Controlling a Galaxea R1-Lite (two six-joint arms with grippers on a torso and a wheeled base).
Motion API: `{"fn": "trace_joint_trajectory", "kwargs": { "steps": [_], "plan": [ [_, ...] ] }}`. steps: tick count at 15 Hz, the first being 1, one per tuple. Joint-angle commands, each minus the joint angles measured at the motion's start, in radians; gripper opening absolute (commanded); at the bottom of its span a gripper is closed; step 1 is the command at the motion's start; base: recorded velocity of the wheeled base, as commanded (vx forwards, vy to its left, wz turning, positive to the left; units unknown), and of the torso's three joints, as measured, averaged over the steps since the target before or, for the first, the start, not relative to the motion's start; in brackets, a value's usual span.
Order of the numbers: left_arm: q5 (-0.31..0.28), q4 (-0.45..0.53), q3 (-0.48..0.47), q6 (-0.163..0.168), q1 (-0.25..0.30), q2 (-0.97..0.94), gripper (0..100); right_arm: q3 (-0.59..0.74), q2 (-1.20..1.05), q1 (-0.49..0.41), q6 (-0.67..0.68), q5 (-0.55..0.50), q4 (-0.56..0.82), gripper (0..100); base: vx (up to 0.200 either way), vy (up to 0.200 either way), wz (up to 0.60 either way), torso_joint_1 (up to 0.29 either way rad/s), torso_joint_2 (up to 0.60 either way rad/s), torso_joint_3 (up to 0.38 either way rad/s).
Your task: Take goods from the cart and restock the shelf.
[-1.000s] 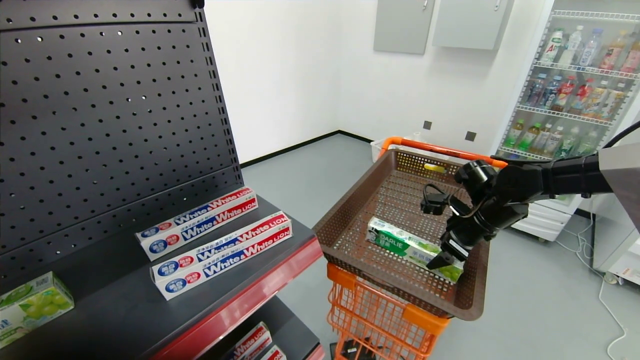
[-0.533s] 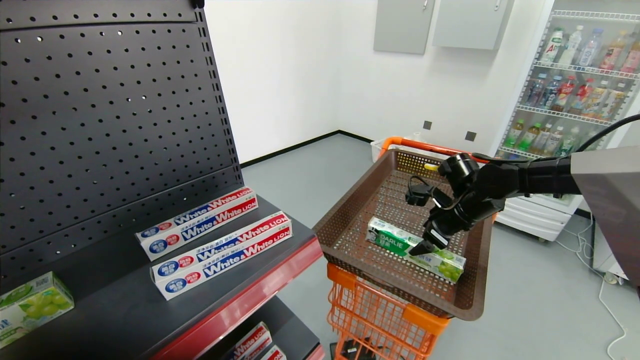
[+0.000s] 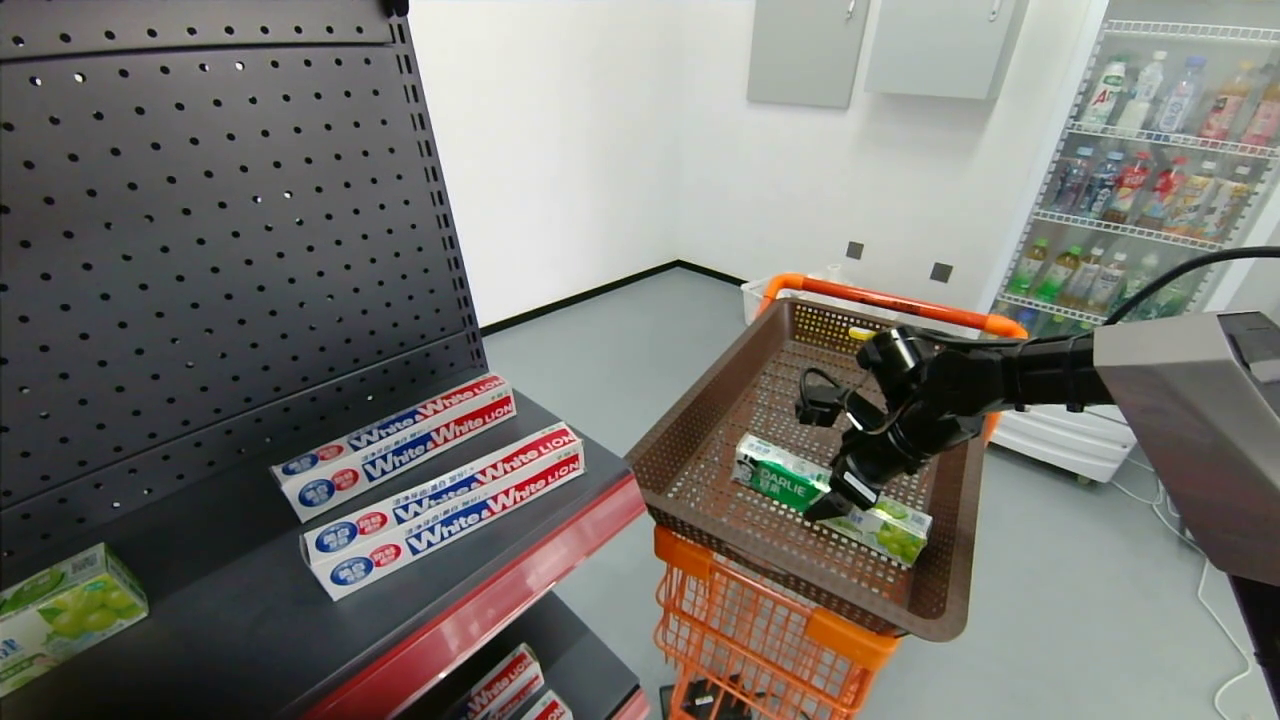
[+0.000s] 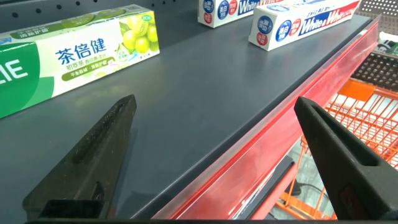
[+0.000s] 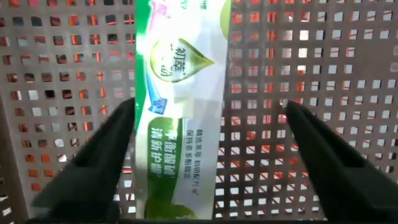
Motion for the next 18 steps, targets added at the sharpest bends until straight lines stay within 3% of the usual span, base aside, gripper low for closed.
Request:
{"fn": "trace_joint_trajectory", "kwargs": {
  "steps": [1, 13, 18],
  "plan": [
    [0.001, -0.001, 0.000, 0.000, 0.000, 0.001, 100, 0.002, 0.006, 0.002, 0.001, -0.006, 0.000, 0, 0.000, 0.000, 0.00, 0.000, 0.00, 0.000],
    [0.001, -0.001, 0.000, 0.000, 0.000, 0.000, 100, 0.043, -0.106, 0.004, 0.000, -0.009, 0.054, 0, 0.000, 0.000, 0.00, 0.000, 0.00, 0.000],
    [0.001, -0.001, 0.000, 0.000, 0.000, 0.000, 100, 0.147, -0.253, -0.006, -0.005, -0.038, 0.068, 0, 0.000, 0.000, 0.00, 0.000, 0.00, 0.000]
  ]
}}
